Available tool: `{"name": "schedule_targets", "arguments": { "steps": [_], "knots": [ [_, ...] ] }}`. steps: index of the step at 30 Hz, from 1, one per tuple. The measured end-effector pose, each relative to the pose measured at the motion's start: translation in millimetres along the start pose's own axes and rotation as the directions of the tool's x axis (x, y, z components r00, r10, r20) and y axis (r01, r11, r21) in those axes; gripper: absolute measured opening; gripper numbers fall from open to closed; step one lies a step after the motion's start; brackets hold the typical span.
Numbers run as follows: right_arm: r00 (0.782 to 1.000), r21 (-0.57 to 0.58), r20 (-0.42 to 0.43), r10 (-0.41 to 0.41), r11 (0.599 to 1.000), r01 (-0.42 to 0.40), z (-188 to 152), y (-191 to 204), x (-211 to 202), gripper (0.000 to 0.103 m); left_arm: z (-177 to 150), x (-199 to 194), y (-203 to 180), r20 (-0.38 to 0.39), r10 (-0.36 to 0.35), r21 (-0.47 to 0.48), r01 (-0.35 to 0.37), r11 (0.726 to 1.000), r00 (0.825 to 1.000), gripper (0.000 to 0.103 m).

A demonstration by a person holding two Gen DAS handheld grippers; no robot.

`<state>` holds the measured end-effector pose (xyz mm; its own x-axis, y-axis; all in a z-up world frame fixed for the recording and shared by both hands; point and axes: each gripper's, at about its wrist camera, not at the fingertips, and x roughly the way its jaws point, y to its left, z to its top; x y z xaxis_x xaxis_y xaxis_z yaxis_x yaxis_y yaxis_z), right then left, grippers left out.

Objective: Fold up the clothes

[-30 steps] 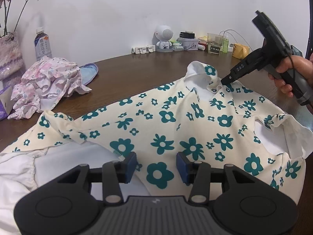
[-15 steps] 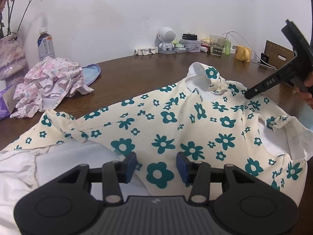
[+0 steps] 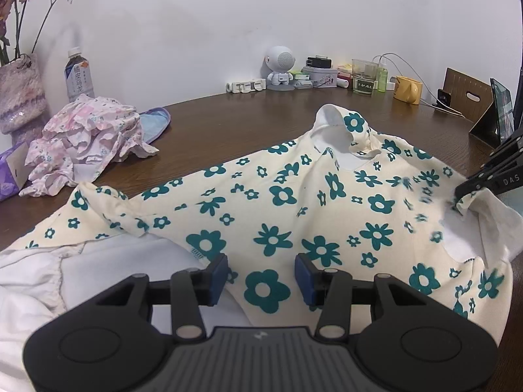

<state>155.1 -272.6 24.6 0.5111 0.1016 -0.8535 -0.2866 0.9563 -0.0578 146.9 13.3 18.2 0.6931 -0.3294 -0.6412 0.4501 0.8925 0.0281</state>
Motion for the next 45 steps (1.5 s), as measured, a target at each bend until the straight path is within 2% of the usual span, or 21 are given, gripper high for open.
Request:
{"name": "schedule_targets", "arguments": {
  "steps": [3,5,7,8,9,11,12,13,17,19,24,28,29,30,33,35,40,41,42,44,45],
  "knots": [
    [0.999,-0.037,-0.011,-0.042,0.998,0.041,1.1,-5.7,-5.1,0.002,-0.2,-0.2,0.1,0.002,0.000,0.000,0.000,1.000,1.000,0.044],
    [0.999,-0.036,-0.017,-0.042,0.999,0.041,1.1,-5.1,-6.7,0.004,0.3,0.1,0.2,0.002,-0.001,0.000,0.001,1.000,1.000,0.044],
    [0.999,-0.030,-0.020,-0.039,0.999,0.038,0.6,-4.6,-8.3,0.018,0.8,0.3,0.3,0.002,-0.001,-0.001,0.001,1.000,1.000,0.044],
    [1.000,-0.017,-0.014,-0.028,0.999,0.028,-1.1,-5.1,-8.9,0.031,1.0,0.4,0.4,0.002,-0.002,-0.001,0.002,1.000,1.000,0.044],
    [1.000,-0.004,-0.008,-0.019,1.000,0.019,-2.7,-5.9,-9.5,0.035,1.0,0.6,0.4,0.002,-0.002,-0.001,0.002,1.000,1.000,0.044],
    [1.000,0.017,-0.004,-0.004,1.000,0.004,-5.7,-8.7,-9.7,0.030,0.4,0.6,0.5,0.003,-0.001,0.000,0.001,1.000,1.000,0.044],
    [1.000,0.021,-0.006,0.002,1.000,-0.001,-7.8,-10.1,-9.1,0.018,0.1,0.5,0.6,0.003,-0.001,0.000,0.001,1.000,1.000,0.044],
    [1.000,0.015,-0.013,0.007,1.000,-0.006,-10.5,-11.2,-7.1,0.014,0.0,0.6,0.7,0.003,-0.001,-0.001,0.001,1.000,1.000,0.044],
    [1.000,0.000,-0.017,0.011,1.000,-0.011,-10.5,-12.8,-9.0,0.014,0.1,-0.7,0.6,-0.001,0.003,-0.002,-0.003,1.000,1.000,0.045],
    [1.000,0.001,0.005,0.001,1.000,-0.001,-6.0,-11.0,-15.1,0.015,0.6,-4.5,2.3,0.001,0.002,-0.014,-0.002,1.000,1.000,0.047],
    [0.982,-0.003,0.185,0.034,0.999,-0.034,15.2,-5.9,-40.3,0.021,9.1,-19.7,12.1,0.041,-0.008,-0.056,0.010,0.998,0.999,0.048],
    [0.982,-0.053,0.162,0.093,0.995,-0.086,43.2,7.6,-14.3,0.024,30.2,-20.4,24.3,0.039,0.030,-0.020,-0.029,0.999,0.999,0.048],
    [0.982,-0.065,0.156,0.108,0.993,-0.099,50.2,11.0,-7.8,0.029,36.3,-18.2,27.9,0.034,0.040,-0.009,-0.040,0.999,0.999,0.048],
    [0.981,-0.075,0.147,0.125,0.991,-0.115,57.2,14.9,-1.0,0.036,42.6,-14.0,31.9,0.024,0.045,-0.001,-0.045,0.999,0.999,0.048],
    [0.977,-0.084,0.103,0.188,0.980,-0.180,78.3,29.2,21.4,0.038,55.1,7.3,43.0,-0.021,0.041,0.021,-0.040,0.999,0.999,0.045],
    [0.972,-0.079,0.076,0.224,0.973,-0.218,92.8,37.6,35.9,0.039,58.7,20.9,49.7,-0.038,0.064,0.034,-0.063,0.997,0.997,0.043],
    [0.978,0.021,0.050,0.204,0.979,-0.205,130.4,39.9,67.5,0.040,52.7,46.5,68.4,-0.054,0.094,0.003,-0.094,0.996,0.994,0.043],
    [0.979,0.025,0.039,0.199,0.980,-0.200,134.4,40.2,74.8,0.038,49.1,50.5,71.1,-0.059,0.094,-0.003,-0.094,0.996,0.994,0.043],
    [0.980,0.022,0.031,0.198,0.980,-0.199,137.1,40.8,81.6,0.029,45.7,51.5,74.2,-0.051,0.088,-0.016,-0.089,0.996,0.995,0.043],
    [0.980,-0.013,0.044,0.195,0.981,-0.194,141.7,44.8,88.2,0.000,43.9,49.8,81.9,-0.037,0.093,-0.058,-0.095,0.994,0.995,0.035],
    [0.978,-0.023,0.065,0.200,0.980,-0.198,143.9,45.9,88.1,0.000,43.4,49.0,85.5,-0.027,0.117,-0.080,-0.119,0.990,0.993,0.031]
  ]
}}
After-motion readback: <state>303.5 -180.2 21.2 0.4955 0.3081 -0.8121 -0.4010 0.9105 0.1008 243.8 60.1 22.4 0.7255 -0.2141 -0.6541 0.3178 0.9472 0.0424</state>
